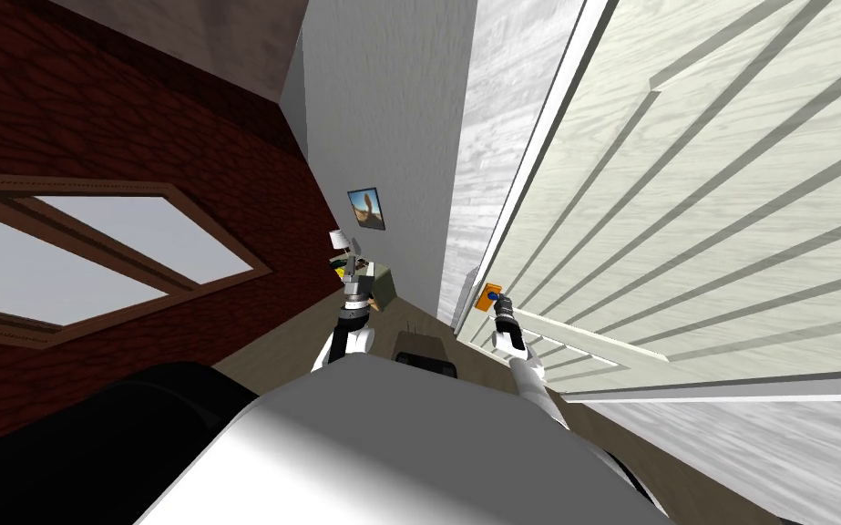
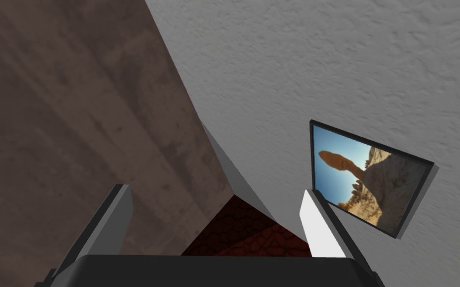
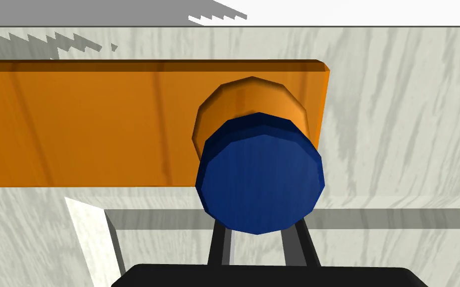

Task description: Pull the door open

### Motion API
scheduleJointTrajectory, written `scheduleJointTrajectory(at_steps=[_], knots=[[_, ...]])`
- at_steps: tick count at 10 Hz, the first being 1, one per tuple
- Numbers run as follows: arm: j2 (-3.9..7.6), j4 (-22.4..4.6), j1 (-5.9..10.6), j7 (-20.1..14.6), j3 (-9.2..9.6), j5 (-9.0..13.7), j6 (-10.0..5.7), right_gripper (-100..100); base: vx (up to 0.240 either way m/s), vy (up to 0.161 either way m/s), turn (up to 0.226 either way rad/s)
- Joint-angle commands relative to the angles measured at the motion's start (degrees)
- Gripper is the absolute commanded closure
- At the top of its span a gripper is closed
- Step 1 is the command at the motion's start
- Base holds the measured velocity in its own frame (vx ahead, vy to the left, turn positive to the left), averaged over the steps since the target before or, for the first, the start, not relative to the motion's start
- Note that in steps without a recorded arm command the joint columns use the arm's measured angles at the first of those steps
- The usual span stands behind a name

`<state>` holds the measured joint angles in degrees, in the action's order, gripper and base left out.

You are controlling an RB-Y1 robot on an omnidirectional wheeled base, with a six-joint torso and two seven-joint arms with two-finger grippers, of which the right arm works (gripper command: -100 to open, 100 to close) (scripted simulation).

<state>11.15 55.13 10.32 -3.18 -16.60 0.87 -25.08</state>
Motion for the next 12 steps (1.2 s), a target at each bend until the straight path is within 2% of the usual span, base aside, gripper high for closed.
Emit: scheduleJointTrajectory(at_steps=[1,3,5,7,8,9,10,11,12], knots=[[-1.67,1.84,-0.63,-0.76,1.45,-0.07,0.38,100,-0.010,-0.010,-0.010],[-1.18,0.28,0.45,-4.48,1.82,2.85,0.02,100,-0.048,-0.020,0.098],[-1.18,0.28,0.45,-5.50,1.82,2.85,0.02,100,-0.030,-0.017,0.026],[-0.70,-1.29,1.53,-9.42,2.20,5.77,-0.35,100,-0.045,-0.025,0.076],[-0.70,-1.29,1.53,-10.24,2.20,5.77,-0.35,100,-0.054,-0.030,0.039],[-0.46,-2.08,2.06,-12.32,2.38,7.23,-0.53,100,-0.058,-0.015,0.067],[-0.46,-2.08,2.06,-12.61,2.38,7.23,-0.53,100,-0.042,-0.013,0.059],[-0.23,-2.85,2.60,-14.75,2.57,8.67,-0.71,100,-0.055,-0.011,0.070],[0.28,-3.13,1.78,-15.61,1.30,9.82,-0.73,-100,-0.072,-0.033,0.007]])
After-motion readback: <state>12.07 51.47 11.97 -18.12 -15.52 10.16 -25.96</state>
